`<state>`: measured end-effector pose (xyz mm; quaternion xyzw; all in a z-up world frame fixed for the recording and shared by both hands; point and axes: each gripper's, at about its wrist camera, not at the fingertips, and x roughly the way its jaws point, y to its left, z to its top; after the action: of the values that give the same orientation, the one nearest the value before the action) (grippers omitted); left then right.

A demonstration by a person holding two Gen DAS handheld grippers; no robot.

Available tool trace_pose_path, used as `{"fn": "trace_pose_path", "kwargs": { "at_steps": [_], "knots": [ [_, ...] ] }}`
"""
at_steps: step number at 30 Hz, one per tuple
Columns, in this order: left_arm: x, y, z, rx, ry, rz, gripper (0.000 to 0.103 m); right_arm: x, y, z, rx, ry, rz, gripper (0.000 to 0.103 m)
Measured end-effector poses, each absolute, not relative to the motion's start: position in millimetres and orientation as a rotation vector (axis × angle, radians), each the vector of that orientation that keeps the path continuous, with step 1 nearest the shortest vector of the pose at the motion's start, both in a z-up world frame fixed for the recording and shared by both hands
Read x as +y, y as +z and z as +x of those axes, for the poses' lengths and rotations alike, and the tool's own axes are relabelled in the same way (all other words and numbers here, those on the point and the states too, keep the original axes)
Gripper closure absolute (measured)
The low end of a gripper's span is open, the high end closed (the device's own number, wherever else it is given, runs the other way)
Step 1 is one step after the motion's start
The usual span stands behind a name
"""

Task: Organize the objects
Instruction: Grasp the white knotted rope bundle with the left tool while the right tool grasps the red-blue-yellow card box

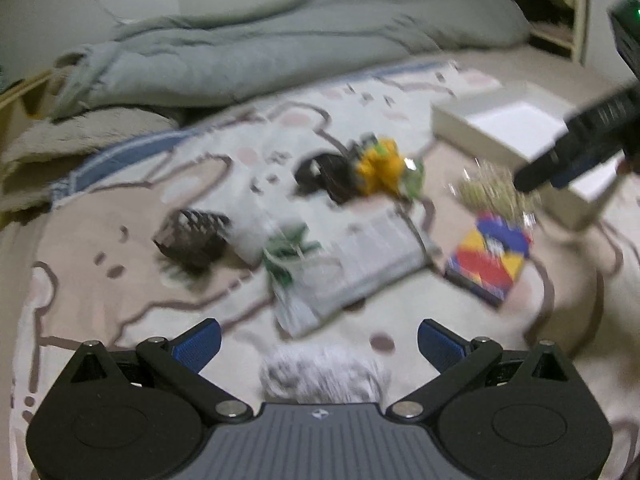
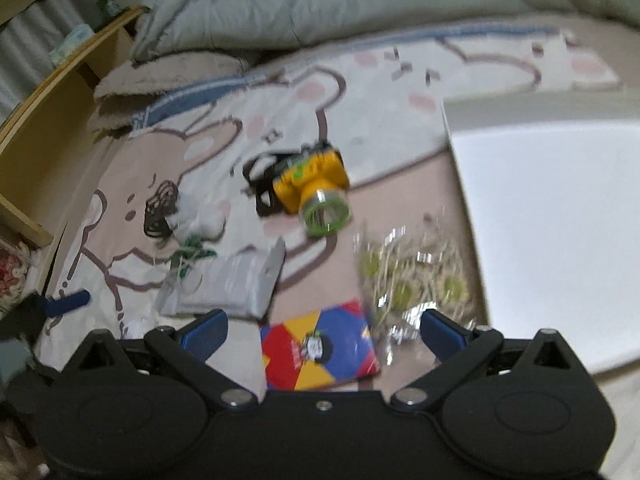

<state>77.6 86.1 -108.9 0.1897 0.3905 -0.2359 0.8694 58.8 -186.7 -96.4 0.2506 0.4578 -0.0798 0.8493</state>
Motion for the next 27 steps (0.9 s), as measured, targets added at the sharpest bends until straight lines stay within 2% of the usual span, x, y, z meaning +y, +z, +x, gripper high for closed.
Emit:
{"fn": "trace_pose_path", "kwargs": {
  "at_steps": [16, 27],
  "knots": [
    [92, -155, 88, 0.958, -0.582, 0.407, 0.0, -182, -149, 76, 1.16, -0.139, 0.664, 0.0],
    [96, -170, 93, 1.0, -0.605, 0.386, 0.0, -161, -157, 88, 1.144, -0.18, 0.543, 0.0]
  ]
}}
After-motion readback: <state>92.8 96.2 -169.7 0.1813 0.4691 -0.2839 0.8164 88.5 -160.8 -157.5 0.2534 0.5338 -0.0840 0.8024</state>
